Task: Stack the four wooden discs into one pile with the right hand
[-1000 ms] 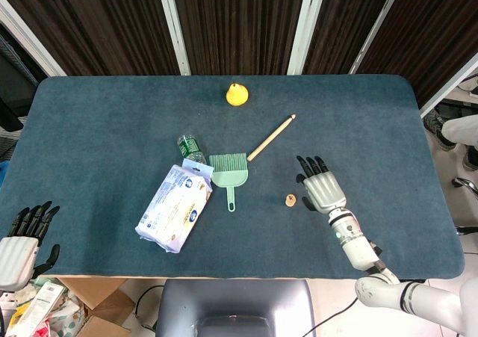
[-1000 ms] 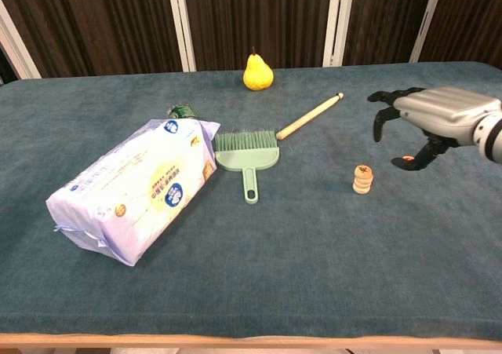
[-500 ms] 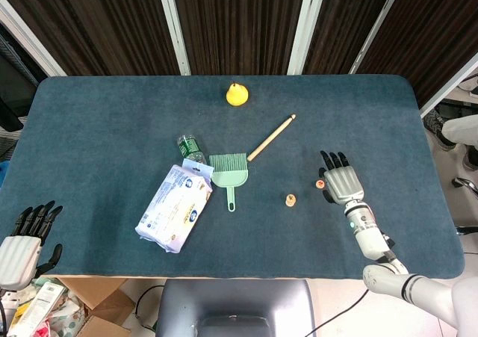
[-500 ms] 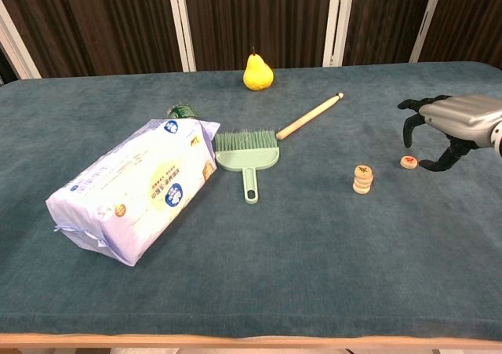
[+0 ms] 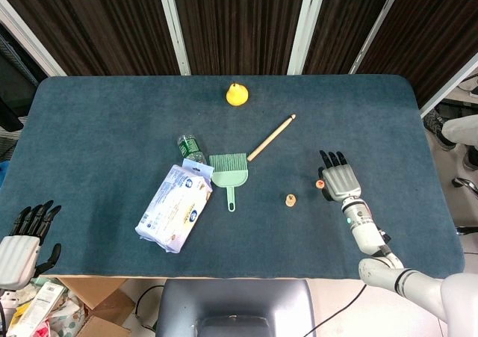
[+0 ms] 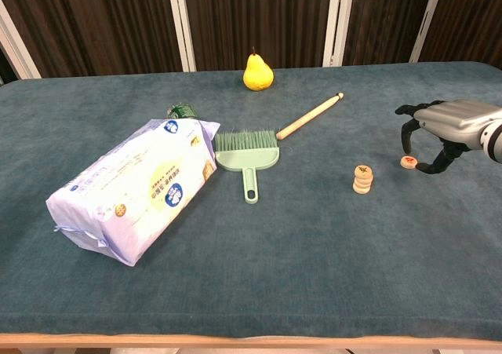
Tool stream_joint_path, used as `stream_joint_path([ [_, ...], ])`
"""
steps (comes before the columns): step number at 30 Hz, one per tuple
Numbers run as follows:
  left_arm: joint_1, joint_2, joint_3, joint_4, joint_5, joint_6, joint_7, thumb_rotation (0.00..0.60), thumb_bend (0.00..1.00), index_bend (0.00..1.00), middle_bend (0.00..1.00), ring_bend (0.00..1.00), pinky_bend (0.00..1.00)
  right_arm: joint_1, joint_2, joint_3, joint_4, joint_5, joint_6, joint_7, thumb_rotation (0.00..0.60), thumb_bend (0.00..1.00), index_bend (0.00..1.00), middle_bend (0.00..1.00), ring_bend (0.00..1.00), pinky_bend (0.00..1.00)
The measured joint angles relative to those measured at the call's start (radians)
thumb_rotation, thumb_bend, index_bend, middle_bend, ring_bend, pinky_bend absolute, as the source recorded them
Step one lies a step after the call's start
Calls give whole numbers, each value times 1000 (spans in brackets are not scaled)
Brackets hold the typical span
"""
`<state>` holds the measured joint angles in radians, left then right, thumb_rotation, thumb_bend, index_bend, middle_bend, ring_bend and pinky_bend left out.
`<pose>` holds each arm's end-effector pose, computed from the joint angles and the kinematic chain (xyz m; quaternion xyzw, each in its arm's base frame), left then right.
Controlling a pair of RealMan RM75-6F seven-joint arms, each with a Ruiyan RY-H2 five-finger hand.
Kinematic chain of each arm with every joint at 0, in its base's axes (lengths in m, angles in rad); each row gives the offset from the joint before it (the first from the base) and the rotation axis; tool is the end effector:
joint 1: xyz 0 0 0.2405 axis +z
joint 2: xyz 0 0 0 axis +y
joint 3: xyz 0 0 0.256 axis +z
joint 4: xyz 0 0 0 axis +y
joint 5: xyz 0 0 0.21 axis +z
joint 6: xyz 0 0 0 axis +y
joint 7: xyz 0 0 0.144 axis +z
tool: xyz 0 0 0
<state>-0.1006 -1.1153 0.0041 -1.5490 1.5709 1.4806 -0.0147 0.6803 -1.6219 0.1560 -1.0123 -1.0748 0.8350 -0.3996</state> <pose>-0.3166 0.1752 0.1545 -0.6372 -0.3686 -0.3720 0.5655 -0.2687 -0.3833 0.0015 0.7364 -0.3353 0.2122 0.5480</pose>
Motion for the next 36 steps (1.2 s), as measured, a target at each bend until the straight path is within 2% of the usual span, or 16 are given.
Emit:
stream_joint_path([
  [17,-3,2,0,0,2,-4,-3,600,498,0,0,0,0,21,-26,20,45,68,-47,-33,600,471,551,49,0,0],
  [28,-6,3,-1,-1,-1,-7,-3,600,499,0,0,0,0,25,-30,16,31,49,-45,-16,600,471,553,49,0,0],
  [36,-7,2,-1,0,-1,-8,-2,600,499,0,0,0,0,27,-31,15,30,50,-49,-10,600,471,601,49,0,0],
])
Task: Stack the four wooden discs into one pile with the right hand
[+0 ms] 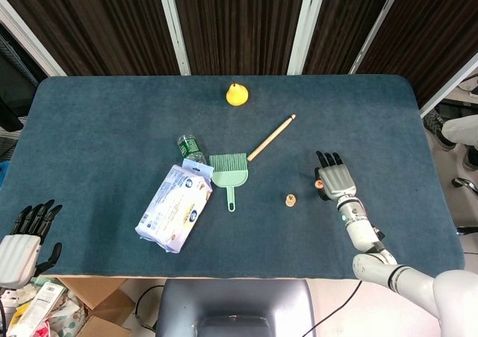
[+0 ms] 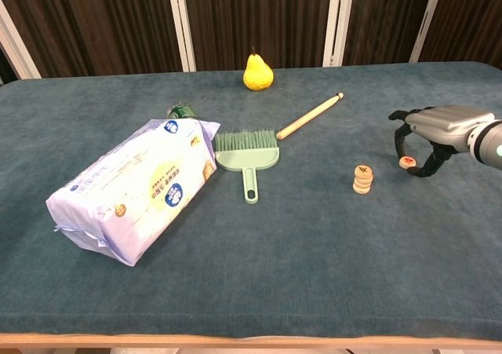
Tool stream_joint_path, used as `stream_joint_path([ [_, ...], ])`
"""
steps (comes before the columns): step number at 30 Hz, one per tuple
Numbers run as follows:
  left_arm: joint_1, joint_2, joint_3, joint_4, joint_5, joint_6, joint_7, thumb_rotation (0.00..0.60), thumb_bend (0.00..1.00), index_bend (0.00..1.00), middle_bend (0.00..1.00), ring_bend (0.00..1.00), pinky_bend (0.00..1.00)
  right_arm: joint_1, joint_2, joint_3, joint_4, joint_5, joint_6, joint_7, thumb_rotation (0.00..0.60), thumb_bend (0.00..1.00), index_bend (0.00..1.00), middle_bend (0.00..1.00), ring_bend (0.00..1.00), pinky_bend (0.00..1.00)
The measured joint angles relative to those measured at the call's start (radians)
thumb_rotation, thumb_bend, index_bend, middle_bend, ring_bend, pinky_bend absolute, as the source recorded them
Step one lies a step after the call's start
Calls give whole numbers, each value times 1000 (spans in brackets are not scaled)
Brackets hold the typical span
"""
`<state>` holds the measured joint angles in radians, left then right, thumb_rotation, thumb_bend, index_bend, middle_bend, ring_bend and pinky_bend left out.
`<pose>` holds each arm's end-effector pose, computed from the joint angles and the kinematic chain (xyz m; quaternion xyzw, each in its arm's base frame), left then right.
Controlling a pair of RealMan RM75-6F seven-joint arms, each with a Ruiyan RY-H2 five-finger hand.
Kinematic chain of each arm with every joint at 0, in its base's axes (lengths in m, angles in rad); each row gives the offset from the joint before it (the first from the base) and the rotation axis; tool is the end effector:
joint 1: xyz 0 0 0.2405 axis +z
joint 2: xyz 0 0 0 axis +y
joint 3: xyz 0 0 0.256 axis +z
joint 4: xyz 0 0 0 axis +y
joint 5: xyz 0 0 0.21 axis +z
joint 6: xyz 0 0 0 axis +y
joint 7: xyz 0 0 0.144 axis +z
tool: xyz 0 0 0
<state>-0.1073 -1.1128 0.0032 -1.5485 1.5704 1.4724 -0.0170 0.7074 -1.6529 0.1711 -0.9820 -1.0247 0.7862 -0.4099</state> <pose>-0.3162 0.1775 0.1545 -0.6396 -0.3685 -0.3712 0.5633 -0.2640 -0.3901 -0.0093 0.7342 -0.3557 0.2060 0.5403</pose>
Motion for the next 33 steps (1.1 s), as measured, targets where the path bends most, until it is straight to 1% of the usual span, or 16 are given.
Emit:
stream_joint_path([
  [6,-4,2,1,1,3,-6,-3,600,499,0,0,0,0,0,-4,1,-2,5,11,-11,600,471,660,65,0,0],
  [10,-3,2,1,1,3,-3,-5,600,499,0,0,0,0,-7,5,-4,-37,-25,50,-7,600,471,666,67,0,0],
  [13,-3,1,-1,1,0,-3,-8,600,498,0,0,0,0,-18,26,-11,-106,-69,98,4,600,470,667,67,0,0],
  [20,-3,4,-6,2,-10,0,-12,600,499,0,0,0,0,-54,117,-33,-367,-210,245,18,600,471,660,67,0,0],
  [23,1,7,-8,4,-10,9,-19,600,499,0,0,0,0,-63,155,-44,-440,-245,275,-6,600,471,660,67,0,0],
  [28,5,8,-7,3,-8,14,-19,600,498,0,0,0,0,-58,154,-50,-456,-221,251,-66,600,471,660,67,0,0],
  [33,7,10,-7,3,-9,17,-22,600,498,0,0,0,0,-45,127,-48,-420,-180,223,-101,600,471,660,67,0,0],
])
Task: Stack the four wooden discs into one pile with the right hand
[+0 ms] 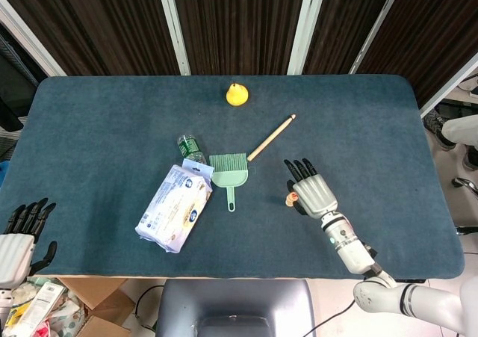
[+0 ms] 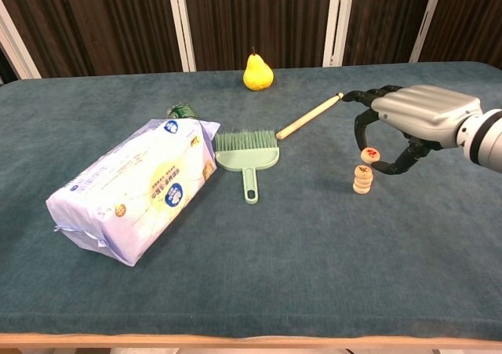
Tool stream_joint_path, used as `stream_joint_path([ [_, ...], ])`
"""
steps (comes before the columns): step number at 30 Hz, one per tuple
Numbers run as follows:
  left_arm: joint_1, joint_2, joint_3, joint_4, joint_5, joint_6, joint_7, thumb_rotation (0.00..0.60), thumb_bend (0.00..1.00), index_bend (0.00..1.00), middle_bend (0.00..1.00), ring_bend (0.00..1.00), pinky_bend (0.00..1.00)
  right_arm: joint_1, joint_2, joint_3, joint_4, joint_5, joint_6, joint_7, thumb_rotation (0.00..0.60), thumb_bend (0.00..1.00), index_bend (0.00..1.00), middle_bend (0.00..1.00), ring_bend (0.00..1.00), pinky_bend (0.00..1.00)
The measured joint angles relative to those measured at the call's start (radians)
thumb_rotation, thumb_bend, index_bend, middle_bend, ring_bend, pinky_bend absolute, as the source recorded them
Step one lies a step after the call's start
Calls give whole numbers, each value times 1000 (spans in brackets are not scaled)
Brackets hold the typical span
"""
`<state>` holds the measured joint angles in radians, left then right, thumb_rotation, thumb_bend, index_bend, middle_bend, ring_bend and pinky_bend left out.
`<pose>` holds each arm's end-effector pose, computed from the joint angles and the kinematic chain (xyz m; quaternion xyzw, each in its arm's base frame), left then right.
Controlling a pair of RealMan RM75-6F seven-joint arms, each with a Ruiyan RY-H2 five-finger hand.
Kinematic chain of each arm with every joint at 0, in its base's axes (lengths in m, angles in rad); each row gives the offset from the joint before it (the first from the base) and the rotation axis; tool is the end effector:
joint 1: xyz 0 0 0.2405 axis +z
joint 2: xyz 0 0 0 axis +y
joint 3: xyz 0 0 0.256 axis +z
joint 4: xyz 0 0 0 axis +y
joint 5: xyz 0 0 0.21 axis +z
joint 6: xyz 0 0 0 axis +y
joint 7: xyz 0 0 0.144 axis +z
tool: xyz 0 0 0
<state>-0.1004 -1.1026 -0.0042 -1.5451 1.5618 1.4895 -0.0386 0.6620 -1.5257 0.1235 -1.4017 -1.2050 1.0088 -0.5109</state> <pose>-0.3182 0.1772 0.1620 -0.6294 -0.3682 -0.3779 0.5704 -0.1926 -0.3362 -0.0028 0.7760 -0.2748 0.2990 0.4825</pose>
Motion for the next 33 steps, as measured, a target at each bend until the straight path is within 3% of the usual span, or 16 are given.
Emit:
stream_joint_path([
  [17,3,1,0,1,3,4,-8,600,499,0,0,0,0,21,-43,0,65,34,-36,-15,600,471,633,67,0,0],
  [33,7,3,3,4,10,12,-13,600,499,0,0,0,0,9,-23,-9,30,23,-16,-11,600,471,378,30,0,0],
])
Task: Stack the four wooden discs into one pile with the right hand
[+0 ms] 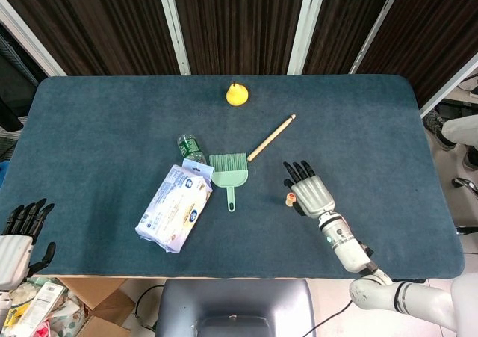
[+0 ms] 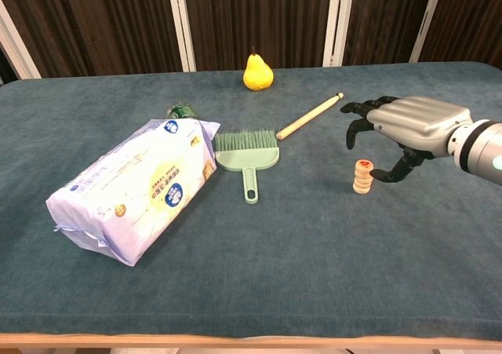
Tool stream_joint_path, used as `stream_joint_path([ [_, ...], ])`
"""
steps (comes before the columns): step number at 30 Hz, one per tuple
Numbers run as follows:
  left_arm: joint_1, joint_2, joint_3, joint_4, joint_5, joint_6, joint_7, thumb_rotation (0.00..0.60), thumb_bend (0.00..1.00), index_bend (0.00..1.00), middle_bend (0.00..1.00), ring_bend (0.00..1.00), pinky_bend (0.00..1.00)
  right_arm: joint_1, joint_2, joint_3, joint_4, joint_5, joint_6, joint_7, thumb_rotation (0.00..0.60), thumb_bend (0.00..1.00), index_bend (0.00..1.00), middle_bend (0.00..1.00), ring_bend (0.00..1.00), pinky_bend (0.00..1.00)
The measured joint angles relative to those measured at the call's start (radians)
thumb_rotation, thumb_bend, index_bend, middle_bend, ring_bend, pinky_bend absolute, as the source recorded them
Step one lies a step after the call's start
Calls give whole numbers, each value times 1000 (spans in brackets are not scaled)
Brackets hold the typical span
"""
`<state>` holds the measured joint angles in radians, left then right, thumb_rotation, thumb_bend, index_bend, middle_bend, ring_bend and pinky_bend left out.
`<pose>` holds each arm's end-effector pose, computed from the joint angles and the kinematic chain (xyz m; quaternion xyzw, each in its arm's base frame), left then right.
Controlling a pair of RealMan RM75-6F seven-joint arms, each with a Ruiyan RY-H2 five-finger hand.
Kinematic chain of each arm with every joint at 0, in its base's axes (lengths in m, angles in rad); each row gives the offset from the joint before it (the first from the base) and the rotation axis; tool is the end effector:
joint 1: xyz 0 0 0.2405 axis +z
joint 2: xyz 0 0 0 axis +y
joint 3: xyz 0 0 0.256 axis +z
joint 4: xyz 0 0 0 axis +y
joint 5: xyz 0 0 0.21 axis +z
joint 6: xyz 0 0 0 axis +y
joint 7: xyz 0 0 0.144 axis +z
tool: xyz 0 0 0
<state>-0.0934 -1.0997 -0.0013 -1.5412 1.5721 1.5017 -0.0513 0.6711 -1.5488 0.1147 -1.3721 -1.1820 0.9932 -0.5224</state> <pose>-0.3186 0.1744 0.1638 -0.6284 -0.3676 -0.3821 0.5692 -0.1962 -0.3374 -0.0109 0.7800 -0.2780 0.2859 0.4823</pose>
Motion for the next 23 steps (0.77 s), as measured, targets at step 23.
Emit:
stream_joint_path([
  [23,13,-14,5,6,22,29,34,600,498,0,0,0,0,-471,245,-180,-202,-237,576,223,600,346,53,0,0,0],
])
